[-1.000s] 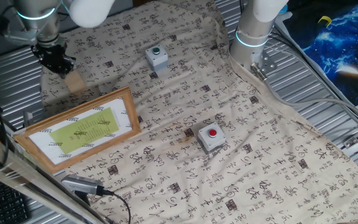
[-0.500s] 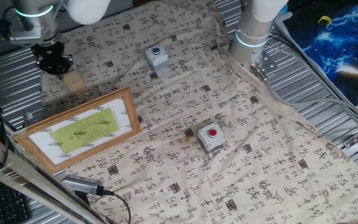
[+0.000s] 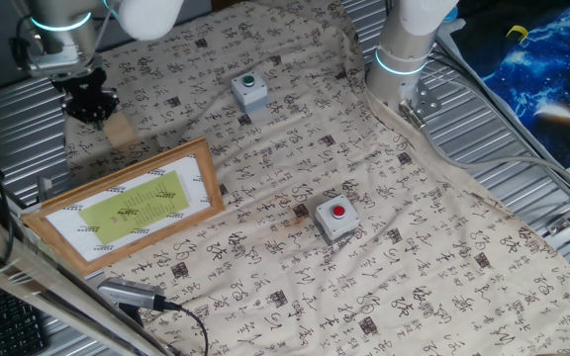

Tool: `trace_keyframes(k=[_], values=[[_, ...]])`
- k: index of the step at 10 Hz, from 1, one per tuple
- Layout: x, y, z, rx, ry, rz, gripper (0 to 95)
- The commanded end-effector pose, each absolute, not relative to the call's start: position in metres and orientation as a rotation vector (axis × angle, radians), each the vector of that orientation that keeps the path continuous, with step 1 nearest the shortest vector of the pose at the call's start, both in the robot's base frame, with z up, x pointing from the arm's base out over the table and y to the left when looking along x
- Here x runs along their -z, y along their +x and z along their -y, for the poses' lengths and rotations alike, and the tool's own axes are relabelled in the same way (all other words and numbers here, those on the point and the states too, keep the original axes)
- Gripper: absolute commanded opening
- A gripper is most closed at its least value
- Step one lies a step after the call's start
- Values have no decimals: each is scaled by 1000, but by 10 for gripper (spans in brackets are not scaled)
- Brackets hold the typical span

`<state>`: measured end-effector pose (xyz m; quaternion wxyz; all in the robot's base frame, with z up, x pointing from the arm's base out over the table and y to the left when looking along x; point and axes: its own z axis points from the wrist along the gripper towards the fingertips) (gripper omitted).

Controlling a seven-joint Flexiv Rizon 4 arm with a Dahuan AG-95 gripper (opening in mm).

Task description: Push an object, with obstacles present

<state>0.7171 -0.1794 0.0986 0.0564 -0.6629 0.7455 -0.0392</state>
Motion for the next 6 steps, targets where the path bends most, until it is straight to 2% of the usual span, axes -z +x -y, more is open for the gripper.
trace_keyframes(k=[1, 6], values=[[-99, 717, 180, 98, -2015, -2289, 0], [-101, 715, 183, 74, -2019, -2315, 0]])
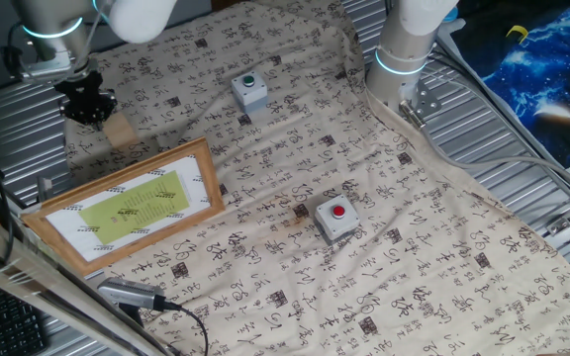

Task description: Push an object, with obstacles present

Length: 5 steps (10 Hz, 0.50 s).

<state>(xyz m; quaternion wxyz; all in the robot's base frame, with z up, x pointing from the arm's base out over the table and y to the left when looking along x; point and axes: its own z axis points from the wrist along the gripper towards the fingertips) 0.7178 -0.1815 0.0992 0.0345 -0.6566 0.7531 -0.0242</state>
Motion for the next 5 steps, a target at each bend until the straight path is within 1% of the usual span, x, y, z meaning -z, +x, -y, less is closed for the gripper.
trace_keyframes(k=[1, 5], values=[[-101, 715, 184, 75, -2022, -2314, 0], [-100, 714, 184, 84, -2011, -2344, 0]])
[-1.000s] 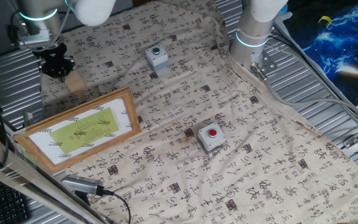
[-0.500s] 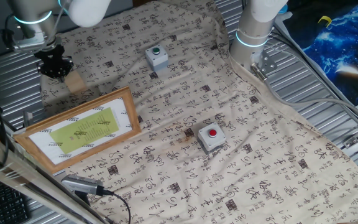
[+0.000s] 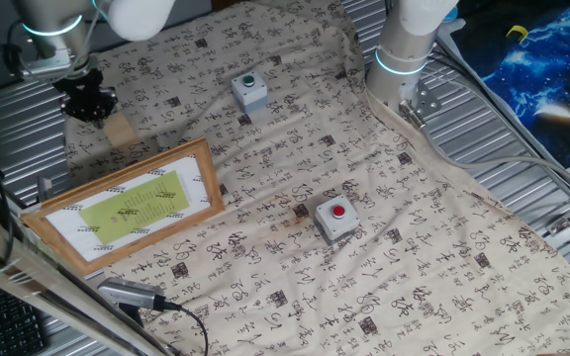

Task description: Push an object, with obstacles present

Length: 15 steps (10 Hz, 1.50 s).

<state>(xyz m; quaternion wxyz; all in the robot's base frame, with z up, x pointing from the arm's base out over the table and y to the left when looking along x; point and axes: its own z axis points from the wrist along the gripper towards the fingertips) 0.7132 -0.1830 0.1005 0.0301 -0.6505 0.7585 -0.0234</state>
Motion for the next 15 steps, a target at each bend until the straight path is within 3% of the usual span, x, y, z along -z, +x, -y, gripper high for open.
trace_keyframes(k=[1, 9, 15], values=[[-100, 714, 184, 84, -2010, -2342, 0], [-100, 714, 184, -57, -1916, -2404, 0], [-100, 714, 184, -7, -1879, -2432, 0]])
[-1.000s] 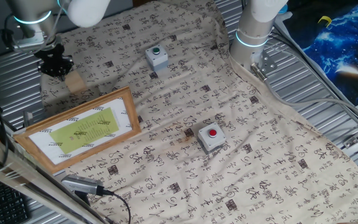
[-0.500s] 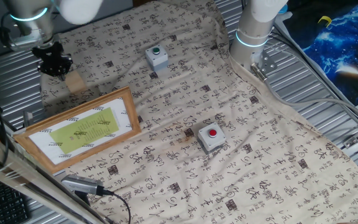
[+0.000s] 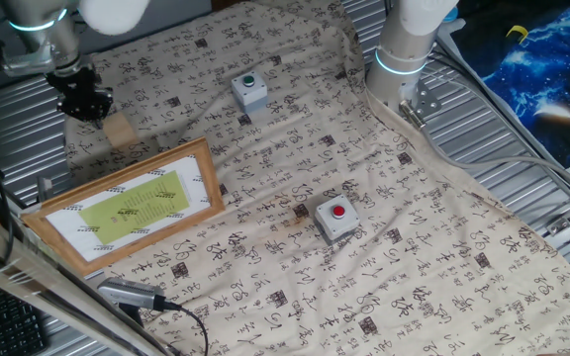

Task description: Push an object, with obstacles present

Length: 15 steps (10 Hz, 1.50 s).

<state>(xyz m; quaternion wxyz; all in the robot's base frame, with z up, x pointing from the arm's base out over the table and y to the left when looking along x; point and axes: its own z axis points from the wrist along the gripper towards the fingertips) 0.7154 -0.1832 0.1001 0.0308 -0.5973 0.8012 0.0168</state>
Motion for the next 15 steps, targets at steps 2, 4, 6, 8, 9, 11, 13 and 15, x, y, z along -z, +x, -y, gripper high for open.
trace_keyframes(k=[2, 4, 6, 8, 9, 11, 13, 15], values=[[-102, 716, 185, 13, -1872, -2461, 0], [-104, 719, 195, 30, -1845, -2489, 0], [-113, 727, 222, 25, -1890, -2457, 0], [-118, 731, 240, 24, -1919, -2438, 0], [-118, 731, 239, 32, -1917, -2435, 0], [-117, 730, 238, 42, -1925, -2421, 0], [-115, 729, 236, 56, -1933, -2415, 0], [-112, 726, 229, 70, -1912, -2416, 0]])
